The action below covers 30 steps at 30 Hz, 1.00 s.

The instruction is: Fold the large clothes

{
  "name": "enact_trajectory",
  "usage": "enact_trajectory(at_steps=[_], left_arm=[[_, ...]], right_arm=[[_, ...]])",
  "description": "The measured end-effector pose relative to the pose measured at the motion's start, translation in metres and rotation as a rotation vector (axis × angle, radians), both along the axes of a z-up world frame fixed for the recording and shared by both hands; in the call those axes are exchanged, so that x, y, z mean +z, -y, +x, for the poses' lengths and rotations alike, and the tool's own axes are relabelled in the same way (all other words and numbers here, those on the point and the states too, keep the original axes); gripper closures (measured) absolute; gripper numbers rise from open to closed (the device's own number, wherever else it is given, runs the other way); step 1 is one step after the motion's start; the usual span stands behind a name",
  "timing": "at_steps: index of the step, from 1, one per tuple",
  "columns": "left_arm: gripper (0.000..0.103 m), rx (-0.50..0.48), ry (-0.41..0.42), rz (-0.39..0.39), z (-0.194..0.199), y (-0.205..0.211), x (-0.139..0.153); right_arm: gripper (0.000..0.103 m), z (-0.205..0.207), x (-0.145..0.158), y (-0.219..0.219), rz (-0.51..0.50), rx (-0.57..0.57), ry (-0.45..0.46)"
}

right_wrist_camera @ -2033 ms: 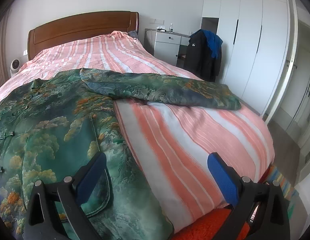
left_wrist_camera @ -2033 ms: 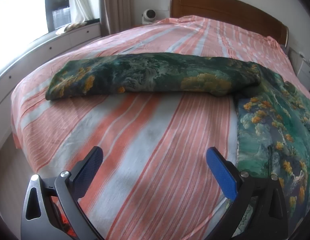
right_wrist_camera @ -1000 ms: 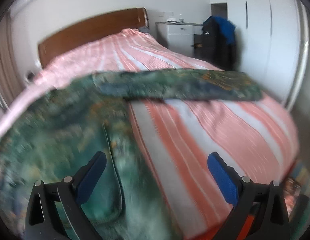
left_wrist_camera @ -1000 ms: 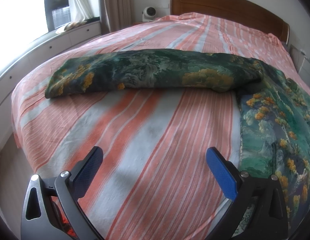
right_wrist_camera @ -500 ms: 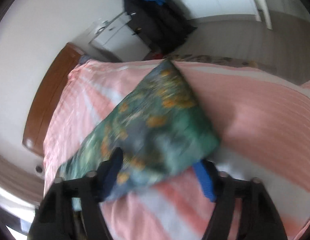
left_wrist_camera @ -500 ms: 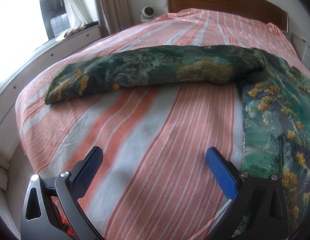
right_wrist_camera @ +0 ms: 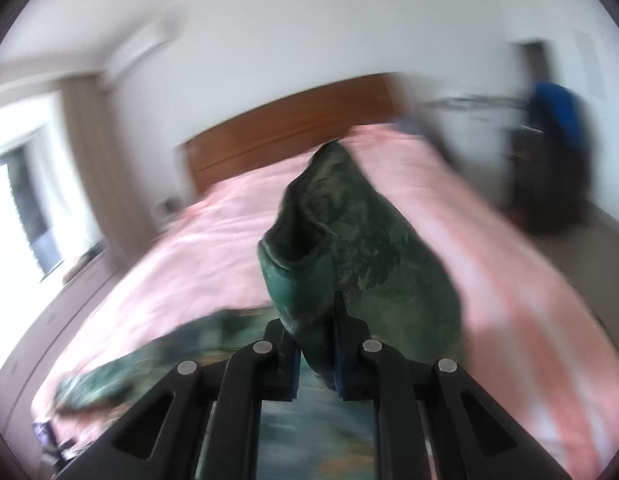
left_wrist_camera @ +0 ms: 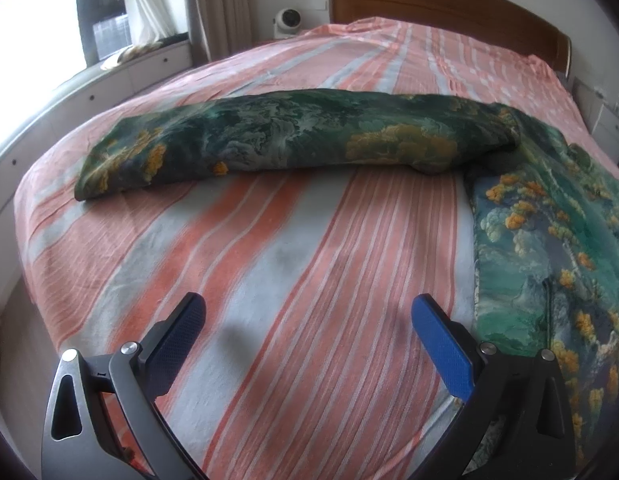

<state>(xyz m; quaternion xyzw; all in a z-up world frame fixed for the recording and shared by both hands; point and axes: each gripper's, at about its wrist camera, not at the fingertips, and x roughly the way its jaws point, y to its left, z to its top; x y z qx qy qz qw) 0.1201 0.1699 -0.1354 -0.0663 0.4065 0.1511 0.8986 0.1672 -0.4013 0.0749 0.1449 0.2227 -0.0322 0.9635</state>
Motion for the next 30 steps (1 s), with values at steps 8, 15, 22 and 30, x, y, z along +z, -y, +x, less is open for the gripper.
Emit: enact_trajectory(at_steps=[8, 15, 22, 30], left_arm=[[0.000, 0.014, 0.000, -0.076, -0.002, -0.013, -0.001], [0.000, -0.007, -0.004, -0.098, 0.003, -0.011, 0.000], [0.000, -0.012, -0.015, -0.085, 0.004, -0.008, -0.002], [0.000, -0.010, -0.026, -0.067, 0.004, -0.004, -0.003]], right_arm=[[0.028, 0.132, -0.107, -0.199, -0.005, 0.260, -0.248], [0.020, 0.084, -0.153, -0.261, -0.318, 0.252, -0.387], [0.010, 0.003, -0.127, -0.288, -0.592, 0.210, -0.341], [0.005, -0.029, -0.111, -0.299, -0.623, 0.173, -0.336]])
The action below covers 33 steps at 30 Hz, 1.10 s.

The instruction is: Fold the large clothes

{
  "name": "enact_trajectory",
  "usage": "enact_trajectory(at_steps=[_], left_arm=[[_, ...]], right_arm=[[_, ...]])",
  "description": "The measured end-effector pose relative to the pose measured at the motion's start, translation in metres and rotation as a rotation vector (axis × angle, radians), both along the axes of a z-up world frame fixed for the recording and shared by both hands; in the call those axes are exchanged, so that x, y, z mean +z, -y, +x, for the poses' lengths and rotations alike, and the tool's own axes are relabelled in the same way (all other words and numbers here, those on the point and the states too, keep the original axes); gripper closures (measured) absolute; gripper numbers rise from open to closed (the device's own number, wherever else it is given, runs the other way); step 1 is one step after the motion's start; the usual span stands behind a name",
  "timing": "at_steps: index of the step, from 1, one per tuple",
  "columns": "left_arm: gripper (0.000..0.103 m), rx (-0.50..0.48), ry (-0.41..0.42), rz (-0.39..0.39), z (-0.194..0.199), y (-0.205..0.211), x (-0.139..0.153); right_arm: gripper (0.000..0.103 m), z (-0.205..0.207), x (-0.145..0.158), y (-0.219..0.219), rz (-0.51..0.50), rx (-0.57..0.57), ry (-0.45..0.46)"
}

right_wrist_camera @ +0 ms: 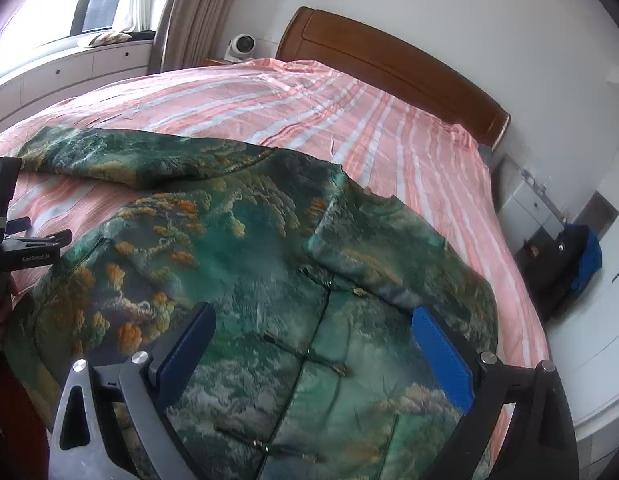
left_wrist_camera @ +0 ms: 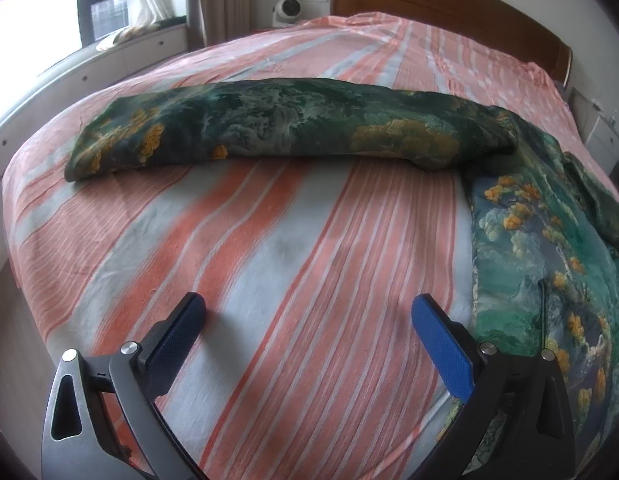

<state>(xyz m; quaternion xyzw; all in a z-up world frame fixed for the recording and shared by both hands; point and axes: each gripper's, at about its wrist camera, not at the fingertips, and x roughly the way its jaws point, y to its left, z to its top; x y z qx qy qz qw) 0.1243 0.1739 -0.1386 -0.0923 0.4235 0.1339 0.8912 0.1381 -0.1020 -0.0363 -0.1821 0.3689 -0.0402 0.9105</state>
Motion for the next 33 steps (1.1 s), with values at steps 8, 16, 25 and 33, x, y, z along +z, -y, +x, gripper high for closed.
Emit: enact_trajectory(at_steps=[8, 16, 25, 33], left_arm=[[0.000, -0.001, -0.002, 0.002, -0.001, 0.001, 0.000], [0.000, -0.001, -0.007, 0.009, -0.003, 0.002, -0.001], [0.000, -0.008, -0.016, 0.019, -0.001, 0.002, -0.002], [0.000, -0.008, -0.016, 0.018, -0.001, 0.003, -0.002]], right_arm=[[0.005, -0.006, 0.010, 0.036, 0.032, -0.106, 0.007], [0.004, -0.013, 0.020, 0.070, 0.055, -0.196, 0.030], [0.004, -0.020, 0.028, 0.089, 0.046, -0.249, 0.051], [0.004, -0.024, 0.031, 0.076, -0.018, -0.222, 0.070]])
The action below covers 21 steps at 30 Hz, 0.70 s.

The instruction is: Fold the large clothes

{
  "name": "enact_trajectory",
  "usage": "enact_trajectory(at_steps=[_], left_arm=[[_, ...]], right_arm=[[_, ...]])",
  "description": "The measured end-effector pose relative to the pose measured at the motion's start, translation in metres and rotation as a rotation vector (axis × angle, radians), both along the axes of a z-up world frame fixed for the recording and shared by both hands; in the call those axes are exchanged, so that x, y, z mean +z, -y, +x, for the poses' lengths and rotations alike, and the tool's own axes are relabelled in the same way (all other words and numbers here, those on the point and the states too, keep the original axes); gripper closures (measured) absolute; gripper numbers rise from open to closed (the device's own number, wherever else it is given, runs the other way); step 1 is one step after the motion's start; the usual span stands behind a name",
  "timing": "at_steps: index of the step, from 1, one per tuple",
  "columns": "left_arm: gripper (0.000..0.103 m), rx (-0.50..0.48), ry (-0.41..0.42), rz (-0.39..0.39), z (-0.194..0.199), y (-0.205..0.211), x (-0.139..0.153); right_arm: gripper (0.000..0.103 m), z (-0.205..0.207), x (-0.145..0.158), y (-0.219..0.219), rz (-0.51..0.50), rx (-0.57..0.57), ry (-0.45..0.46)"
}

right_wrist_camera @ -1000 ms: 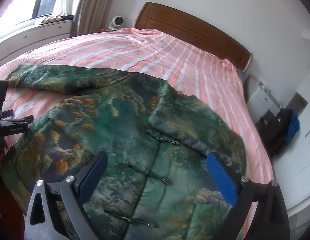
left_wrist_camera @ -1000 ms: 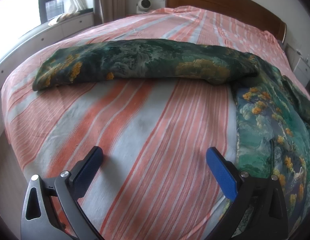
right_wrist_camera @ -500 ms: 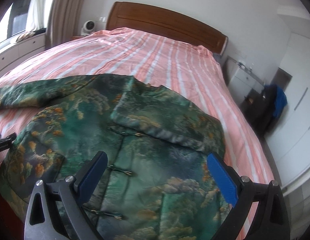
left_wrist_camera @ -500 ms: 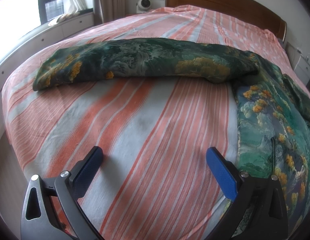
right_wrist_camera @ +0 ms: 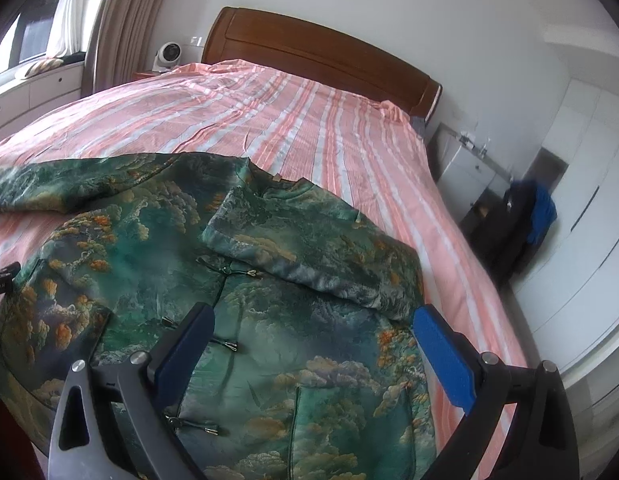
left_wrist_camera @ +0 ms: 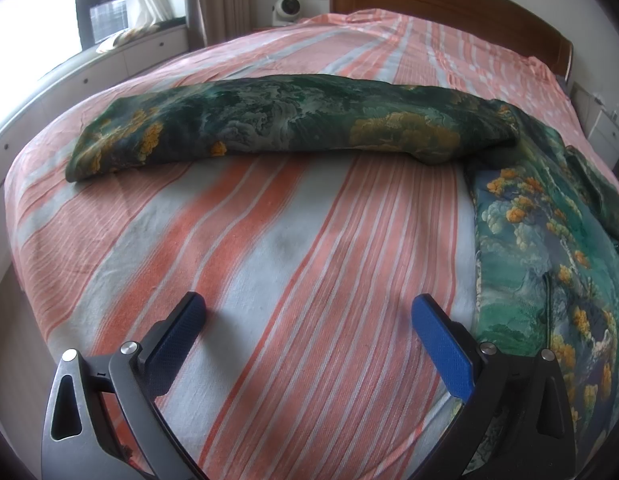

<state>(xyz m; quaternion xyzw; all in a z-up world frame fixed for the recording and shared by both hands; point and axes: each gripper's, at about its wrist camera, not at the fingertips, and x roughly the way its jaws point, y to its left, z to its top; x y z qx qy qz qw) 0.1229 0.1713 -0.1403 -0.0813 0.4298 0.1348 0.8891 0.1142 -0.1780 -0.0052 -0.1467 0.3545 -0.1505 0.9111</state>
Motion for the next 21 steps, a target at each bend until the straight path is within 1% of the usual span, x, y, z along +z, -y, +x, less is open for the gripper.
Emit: enact_trajectory(at_steps=[5, 13, 16, 21], left_arm=[[0.000, 0.000, 0.000, 0.000, 0.000, 0.000, 0.000], [0.000, 0.000, -0.002, 0.003, 0.000, 0.000, -0.001], [0.000, 0.000, -0.003, 0.005, -0.001, 0.000, -0.002], [0.000, -0.001, -0.003, 0.007, -0.001, 0.000, -0.002]], right_arm=[[0.004, -0.002, 0.004, -0.002, -0.037, -0.012, 0.012], [0.004, -0.009, 0.013, 0.018, -0.043, -0.064, 0.032], [0.004, -0.013, 0.017, 0.028, -0.027, -0.084, 0.039], [0.004, -0.017, 0.020, 0.035, -0.048, -0.111, 0.045]])
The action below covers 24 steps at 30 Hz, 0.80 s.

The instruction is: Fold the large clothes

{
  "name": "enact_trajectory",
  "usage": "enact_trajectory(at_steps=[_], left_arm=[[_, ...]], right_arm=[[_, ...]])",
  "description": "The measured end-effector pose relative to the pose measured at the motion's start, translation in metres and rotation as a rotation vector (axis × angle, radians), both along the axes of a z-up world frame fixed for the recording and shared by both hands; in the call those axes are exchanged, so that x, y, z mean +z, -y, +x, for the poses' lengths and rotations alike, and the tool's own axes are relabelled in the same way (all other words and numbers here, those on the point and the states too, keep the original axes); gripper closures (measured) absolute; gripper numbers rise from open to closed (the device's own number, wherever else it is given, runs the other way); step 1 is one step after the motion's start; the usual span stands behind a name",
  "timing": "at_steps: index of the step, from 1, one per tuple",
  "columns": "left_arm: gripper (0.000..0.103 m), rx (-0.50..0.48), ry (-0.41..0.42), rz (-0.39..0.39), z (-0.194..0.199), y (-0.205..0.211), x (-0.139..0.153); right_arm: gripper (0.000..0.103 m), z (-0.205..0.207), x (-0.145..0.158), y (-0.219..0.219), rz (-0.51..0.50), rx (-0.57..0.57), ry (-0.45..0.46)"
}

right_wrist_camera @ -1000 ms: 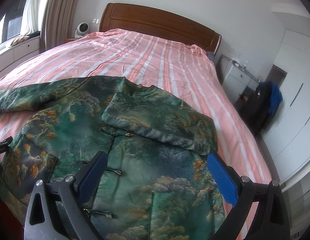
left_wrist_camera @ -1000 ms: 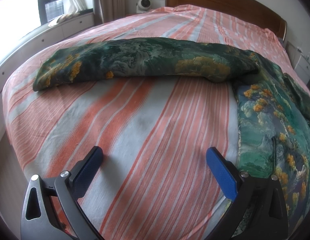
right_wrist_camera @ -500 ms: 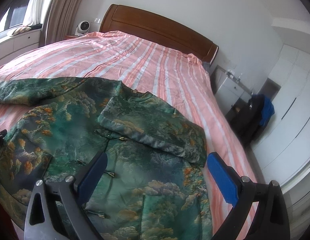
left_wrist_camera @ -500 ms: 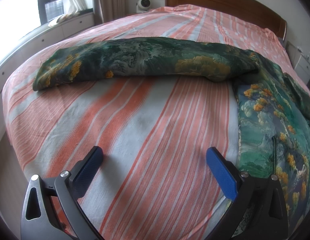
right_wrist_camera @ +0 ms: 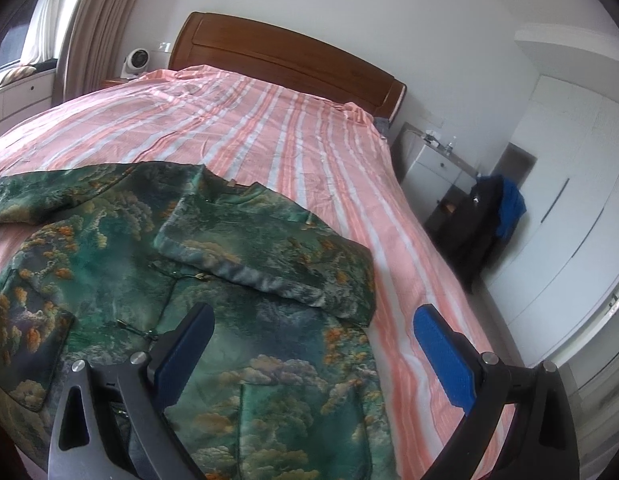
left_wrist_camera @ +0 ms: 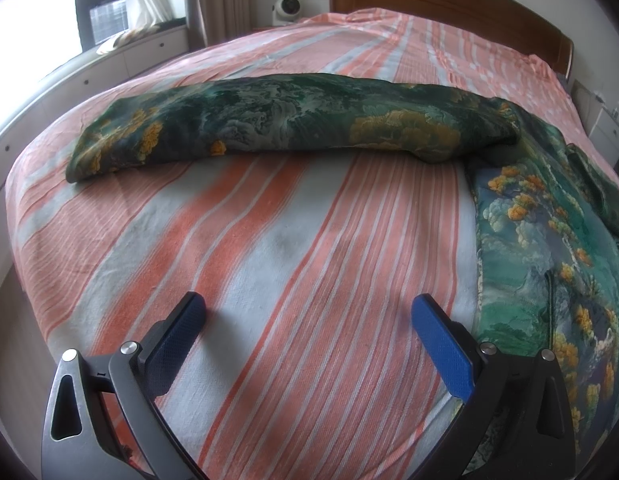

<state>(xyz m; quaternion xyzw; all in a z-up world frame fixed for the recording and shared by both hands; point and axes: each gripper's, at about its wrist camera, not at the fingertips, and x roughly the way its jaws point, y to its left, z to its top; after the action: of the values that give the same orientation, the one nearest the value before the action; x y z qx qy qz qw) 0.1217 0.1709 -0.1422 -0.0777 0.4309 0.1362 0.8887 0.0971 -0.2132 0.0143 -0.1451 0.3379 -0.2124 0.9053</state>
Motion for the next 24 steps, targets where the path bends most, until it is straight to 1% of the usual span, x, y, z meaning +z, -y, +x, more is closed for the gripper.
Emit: enact_trajectory(at_steps=[12, 24], left_arm=[[0.000, -0.001, -0.001, 0.000, 0.000, 0.000, 0.000], [0.000, -0.003, -0.003, -0.001, 0.000, 0.000, 0.000]], right_arm=[[0.004, -0.009, 0.006, 0.016, -0.016, -0.051, 0.014], [0.004, -0.009, 0.004, 0.017, -0.011, -0.058, 0.012]])
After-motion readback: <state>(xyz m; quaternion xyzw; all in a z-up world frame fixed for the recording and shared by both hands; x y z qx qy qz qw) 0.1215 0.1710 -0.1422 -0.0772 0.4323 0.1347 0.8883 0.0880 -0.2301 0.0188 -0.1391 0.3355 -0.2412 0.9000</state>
